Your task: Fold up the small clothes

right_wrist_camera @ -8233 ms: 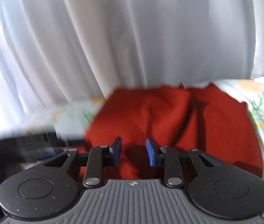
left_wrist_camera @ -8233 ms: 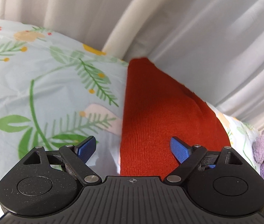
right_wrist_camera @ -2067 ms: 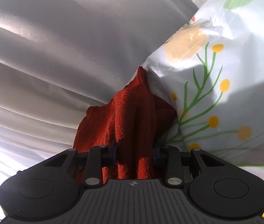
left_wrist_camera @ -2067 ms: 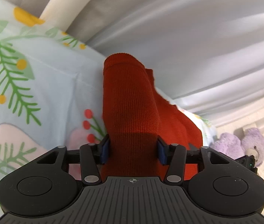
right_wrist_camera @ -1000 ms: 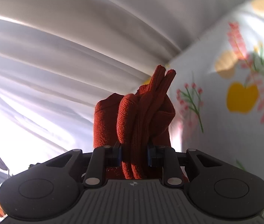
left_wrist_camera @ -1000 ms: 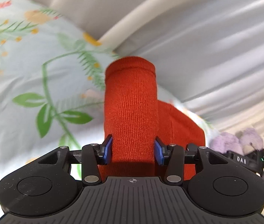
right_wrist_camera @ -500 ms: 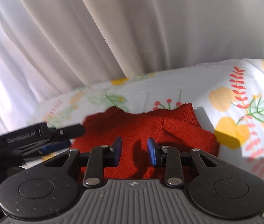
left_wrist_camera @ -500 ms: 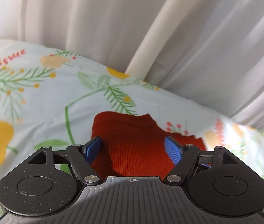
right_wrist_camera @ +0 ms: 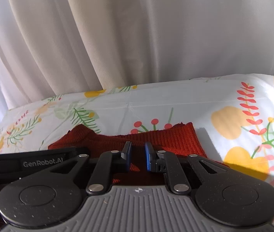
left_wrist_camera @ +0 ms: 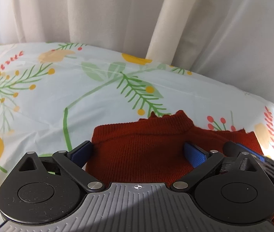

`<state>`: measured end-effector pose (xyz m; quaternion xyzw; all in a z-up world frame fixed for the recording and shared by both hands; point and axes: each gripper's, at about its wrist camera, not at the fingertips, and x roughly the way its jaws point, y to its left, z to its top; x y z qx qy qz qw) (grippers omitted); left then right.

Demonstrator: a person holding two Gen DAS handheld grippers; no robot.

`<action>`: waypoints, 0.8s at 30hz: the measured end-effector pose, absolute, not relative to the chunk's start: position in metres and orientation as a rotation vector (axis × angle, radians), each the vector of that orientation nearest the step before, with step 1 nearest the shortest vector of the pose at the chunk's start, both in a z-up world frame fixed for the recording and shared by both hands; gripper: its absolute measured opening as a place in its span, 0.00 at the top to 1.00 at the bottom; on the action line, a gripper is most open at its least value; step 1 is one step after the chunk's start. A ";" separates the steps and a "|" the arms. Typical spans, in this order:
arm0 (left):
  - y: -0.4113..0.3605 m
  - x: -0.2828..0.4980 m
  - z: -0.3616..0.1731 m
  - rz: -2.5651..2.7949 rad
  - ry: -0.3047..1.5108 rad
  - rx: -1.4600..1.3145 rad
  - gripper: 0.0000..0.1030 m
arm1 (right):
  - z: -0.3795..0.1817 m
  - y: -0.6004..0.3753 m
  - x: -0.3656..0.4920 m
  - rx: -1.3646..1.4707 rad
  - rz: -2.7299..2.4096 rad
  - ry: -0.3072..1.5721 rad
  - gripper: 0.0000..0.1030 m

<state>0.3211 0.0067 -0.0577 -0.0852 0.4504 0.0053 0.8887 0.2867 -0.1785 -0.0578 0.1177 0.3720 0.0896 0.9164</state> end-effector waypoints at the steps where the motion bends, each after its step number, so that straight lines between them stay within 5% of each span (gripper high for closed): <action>1: 0.008 0.321 -0.058 0.008 0.933 -0.182 0.00 | -0.058 -0.177 0.286 0.238 0.181 0.759 0.88; 9: 0.029 0.271 -0.038 -0.054 0.944 -0.228 0.01 | -0.044 -0.181 0.257 0.273 0.187 0.783 0.84; 13: 0.057 0.188 -0.017 -0.059 0.853 -0.278 0.01 | -0.026 -0.222 0.187 0.447 0.240 0.777 0.67; 18: 0.080 0.095 -0.016 -0.052 0.815 -0.268 0.01 | -0.031 -0.279 0.096 0.732 0.226 0.855 0.63; 24: 0.066 0.079 -0.032 -0.054 0.879 -0.201 0.01 | -0.056 -0.265 0.072 0.876 0.298 0.944 0.60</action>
